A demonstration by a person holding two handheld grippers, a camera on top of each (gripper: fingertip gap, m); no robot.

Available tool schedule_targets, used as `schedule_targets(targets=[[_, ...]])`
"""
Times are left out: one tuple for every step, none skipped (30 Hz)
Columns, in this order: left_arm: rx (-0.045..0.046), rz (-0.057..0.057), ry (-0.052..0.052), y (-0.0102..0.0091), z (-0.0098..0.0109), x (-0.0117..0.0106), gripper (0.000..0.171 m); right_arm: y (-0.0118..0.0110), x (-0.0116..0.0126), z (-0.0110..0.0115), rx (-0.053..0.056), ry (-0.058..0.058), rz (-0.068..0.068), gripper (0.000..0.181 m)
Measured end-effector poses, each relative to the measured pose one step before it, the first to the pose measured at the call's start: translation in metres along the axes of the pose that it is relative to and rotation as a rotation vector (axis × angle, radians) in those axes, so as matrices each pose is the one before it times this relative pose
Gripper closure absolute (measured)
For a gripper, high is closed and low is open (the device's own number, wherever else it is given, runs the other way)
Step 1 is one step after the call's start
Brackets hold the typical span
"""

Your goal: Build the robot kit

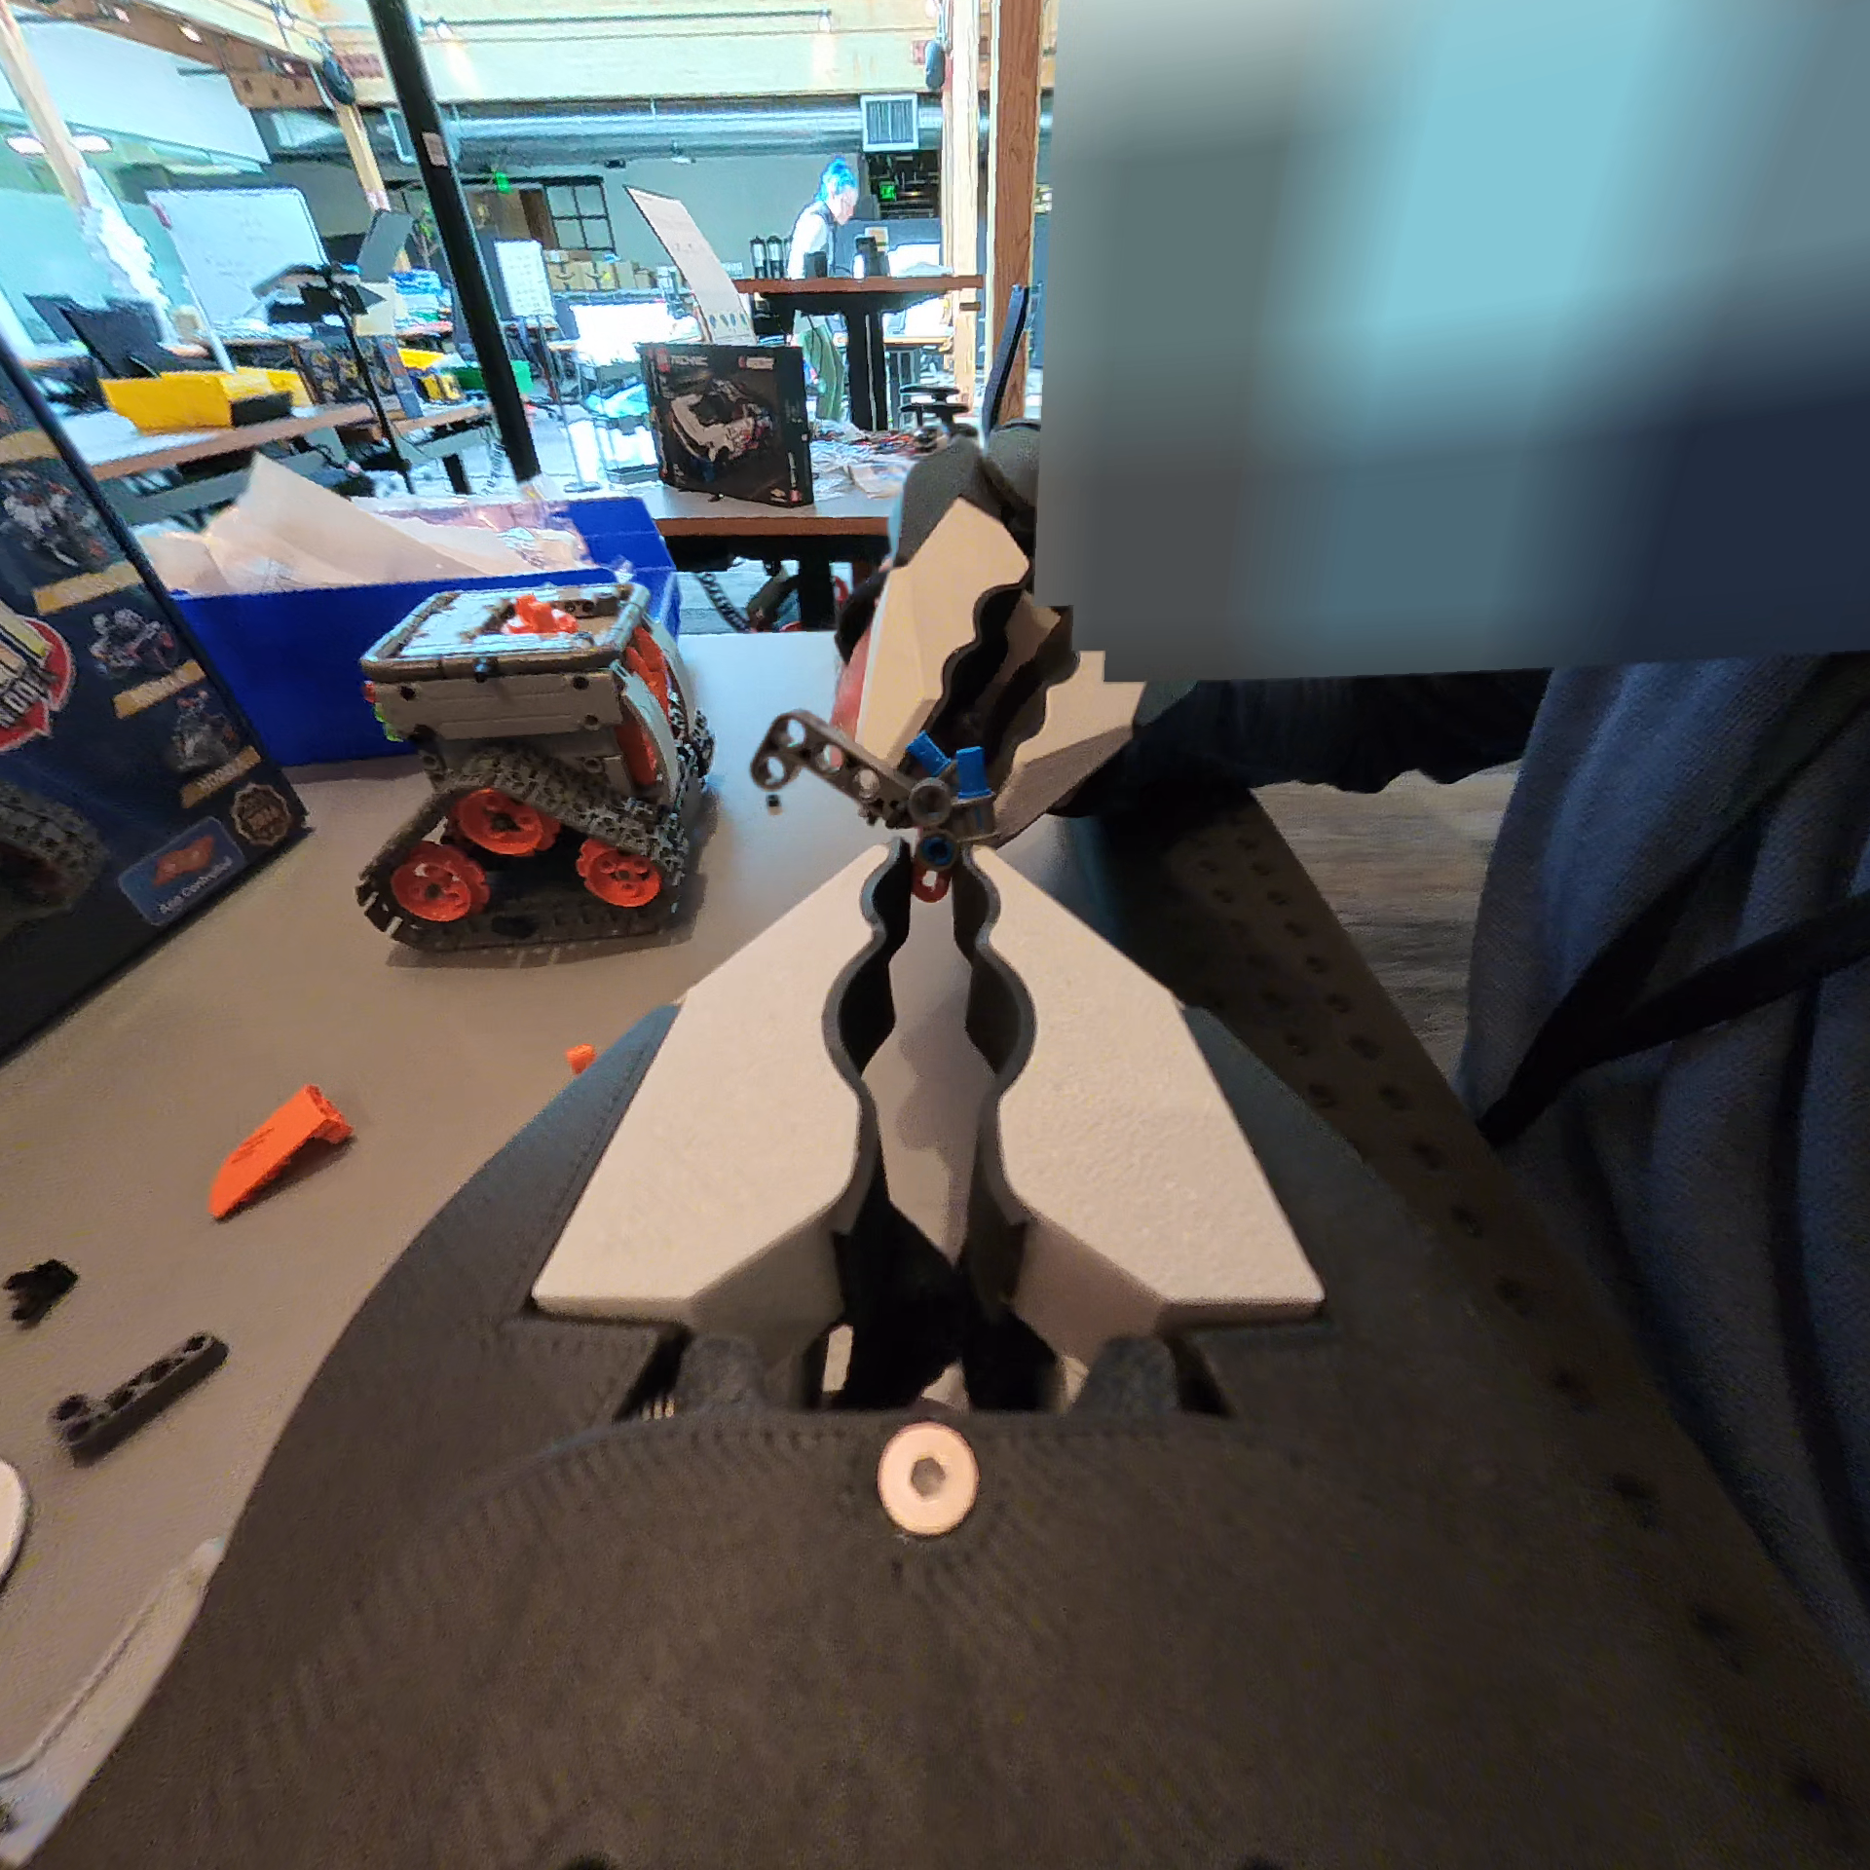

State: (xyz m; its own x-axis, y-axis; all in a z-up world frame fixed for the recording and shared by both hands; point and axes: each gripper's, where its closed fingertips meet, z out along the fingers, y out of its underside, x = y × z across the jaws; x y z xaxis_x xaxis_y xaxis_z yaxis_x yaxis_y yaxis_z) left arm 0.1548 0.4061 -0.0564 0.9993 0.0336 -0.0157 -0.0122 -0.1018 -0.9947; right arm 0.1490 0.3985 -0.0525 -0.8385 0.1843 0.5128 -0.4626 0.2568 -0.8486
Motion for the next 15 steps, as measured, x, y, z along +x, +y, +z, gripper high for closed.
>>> schedule_targets(targets=[[0.00203,-0.0183,0.0061,0.00015,-0.00004,-0.00017,0.165,-0.00010,0.00029,0.00008,-0.0098,0.0166,-0.0387,0.168],[-0.00022,-0.0040,-0.0030,0.00071,0.00017,-0.00074,0.165,0.00090,0.00041,0.00010,-0.0121,0.0159,-0.0397,0.168],[0.00384,-0.0221,0.0071,-0.00007,0.00019,0.00013,0.165,0.00024,0.00004,-0.00014,-0.0064,0.0125,-0.0279,0.168],[0.01034,-0.0284,0.0099,-0.00112,-0.00008,0.00013,0.165,-0.00089,0.00065,-0.00035,-0.0040,0.0187,-0.0302,0.169],[0.00203,-0.0067,-0.0043,0.00007,-0.00001,-0.00115,0.165,0.00021,0.00093,0.00014,-0.0121,0.0126,-0.0235,0.168],[-0.00554,0.0032,-0.0191,0.00090,0.00040,-0.00289,0.165,0.00244,0.00102,0.00077,-0.0135,0.0048,-0.0043,0.168],[0.00058,-0.0031,-0.0187,0.00043,0.00051,-0.00331,0.165,0.00299,0.00193,0.00109,-0.0100,0.0135,-0.0066,0.168],[-0.00005,-0.0085,0.0009,0.00088,0.00000,-0.00134,0.165,0.00137,0.00078,0.00056,-0.0069,0.0113,-0.0197,0.168],[-0.00320,-0.0107,0.0078,0.00071,-0.00075,-0.00072,0.165,-0.00058,0.00088,0.00039,0.0024,0.0111,-0.0102,0.168],[0.00124,-0.0067,0.0006,-0.00033,-0.00083,-0.00119,0.165,0.00096,0.00030,0.00095,0.0007,-0.0052,0.0182,0.168],[-0.00446,-0.0039,0.0021,0.00033,-0.00029,-0.00041,0.165,0.00343,-0.00042,0.00080,-0.0048,-0.0269,0.0474,0.167],[-0.00078,-0.0052,0.0094,-0.00035,-0.00026,0.00091,0.166,0.00176,0.00046,-0.00099,0.0087,-0.0354,0.0707,0.166],[0.00032,-0.0117,0.0237,-0.00056,-0.00032,0.00297,0.166,-0.00149,0.00194,-0.00272,0.0237,-0.0321,0.0694,0.160],[-0.00327,-0.0132,0.0175,-0.00015,-0.00028,0.00172,0.166,-0.00075,0.00203,-0.00252,0.0152,-0.0306,0.0611,0.156],[-0.00549,-0.0040,0.0098,0.00046,-0.00032,0.00087,0.166,0.00078,0.00329,-0.00212,0.0083,-0.0179,0.0512,0.155]])
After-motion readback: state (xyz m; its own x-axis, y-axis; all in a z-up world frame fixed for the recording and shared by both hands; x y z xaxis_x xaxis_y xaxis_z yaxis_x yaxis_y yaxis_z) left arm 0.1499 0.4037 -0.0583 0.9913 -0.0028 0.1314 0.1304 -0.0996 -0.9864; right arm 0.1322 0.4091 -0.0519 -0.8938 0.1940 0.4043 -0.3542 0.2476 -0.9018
